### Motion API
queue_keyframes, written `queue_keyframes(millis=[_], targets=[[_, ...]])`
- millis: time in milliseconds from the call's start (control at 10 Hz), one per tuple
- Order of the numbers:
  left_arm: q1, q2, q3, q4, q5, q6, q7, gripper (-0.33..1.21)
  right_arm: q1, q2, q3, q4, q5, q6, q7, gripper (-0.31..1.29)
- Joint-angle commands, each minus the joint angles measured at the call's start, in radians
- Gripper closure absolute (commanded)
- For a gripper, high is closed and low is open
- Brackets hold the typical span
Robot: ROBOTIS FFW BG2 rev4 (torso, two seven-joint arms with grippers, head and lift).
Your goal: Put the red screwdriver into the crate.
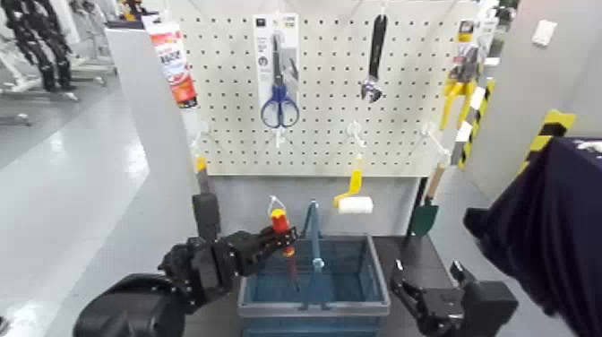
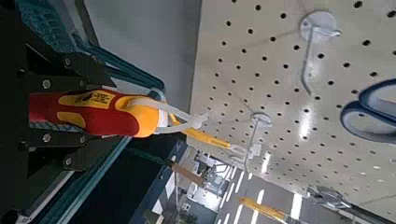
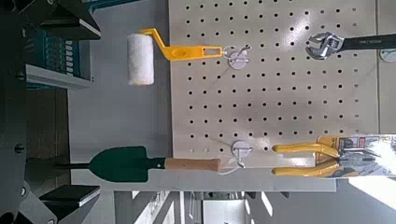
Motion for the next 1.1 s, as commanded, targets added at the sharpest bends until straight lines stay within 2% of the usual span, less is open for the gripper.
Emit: queue_keyframes(millis=[100,500,600,900,1100], targets=[[-0.019,-0.007,-0.022,0.052,0.005,0.006,0.007,1.19,0.000,0.000,0.002,0.002,-0.002,-0.002,0.000,0.13],[-0.045,-0.021,-0.057,0.133,0.041,0.006,0.018,1.13,0.000,0.000,0.003,0.005,-0.005,-0.005,0.000,0.13],[-0.045,-0.021,-0.055,0.138,0.042,0.015,0.027,0.95,0.000,0.002,0.002,0.003,-0.005,-0.005,0.000,0.13],[-0.043,-0.021,-0.040,0.121,0.017,0.057,0.067,0.01,0.002,0.000,0.000,0.005,-0.007,-0.006,0.000,0.13],[-0.033,-0.017,-0.006,0.089,-0.012,0.064,0.096,0.00,0.002,0.000,0.000,0.005,-0.007,-0.005,0.000,0.13]])
